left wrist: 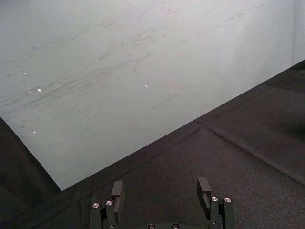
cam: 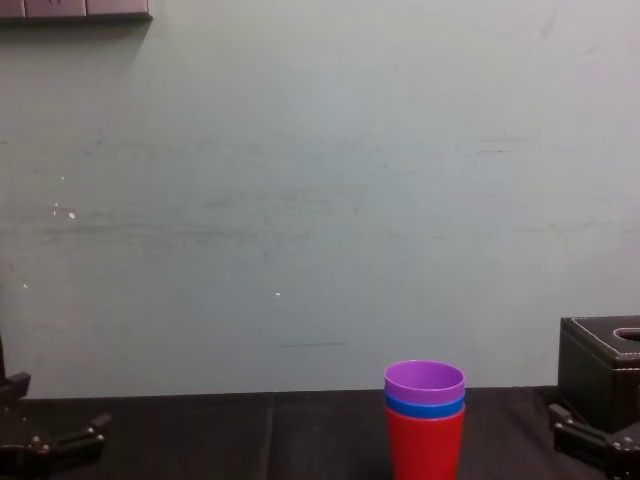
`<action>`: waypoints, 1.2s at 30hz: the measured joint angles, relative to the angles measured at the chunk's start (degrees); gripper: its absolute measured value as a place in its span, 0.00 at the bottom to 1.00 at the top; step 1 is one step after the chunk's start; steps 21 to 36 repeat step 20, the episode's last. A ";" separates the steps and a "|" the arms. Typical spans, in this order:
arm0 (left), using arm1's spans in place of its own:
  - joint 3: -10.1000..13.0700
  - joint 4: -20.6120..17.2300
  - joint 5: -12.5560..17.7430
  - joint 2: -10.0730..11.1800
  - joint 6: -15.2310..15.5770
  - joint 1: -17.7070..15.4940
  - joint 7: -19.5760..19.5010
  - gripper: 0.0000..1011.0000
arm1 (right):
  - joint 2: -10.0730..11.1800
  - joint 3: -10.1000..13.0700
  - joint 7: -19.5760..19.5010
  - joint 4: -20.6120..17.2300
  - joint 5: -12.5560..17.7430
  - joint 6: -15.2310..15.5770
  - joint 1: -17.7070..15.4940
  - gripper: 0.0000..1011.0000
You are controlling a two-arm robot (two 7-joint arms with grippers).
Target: Stack the three plastic cups sequentially using one hand.
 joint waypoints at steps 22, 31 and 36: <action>0.00 0.00 0.00 0.00 0.00 0.00 0.00 0.99 | 0.00 0.00 0.00 -0.01 0.00 0.06 0.00 0.99; 0.00 0.00 0.00 0.00 0.00 0.00 0.00 0.99 | 0.00 0.00 0.00 -0.01 0.00 0.06 0.00 0.99; 0.00 0.00 0.00 0.00 0.00 0.00 0.00 0.99 | 0.00 0.00 0.00 -0.01 0.00 0.06 0.00 0.99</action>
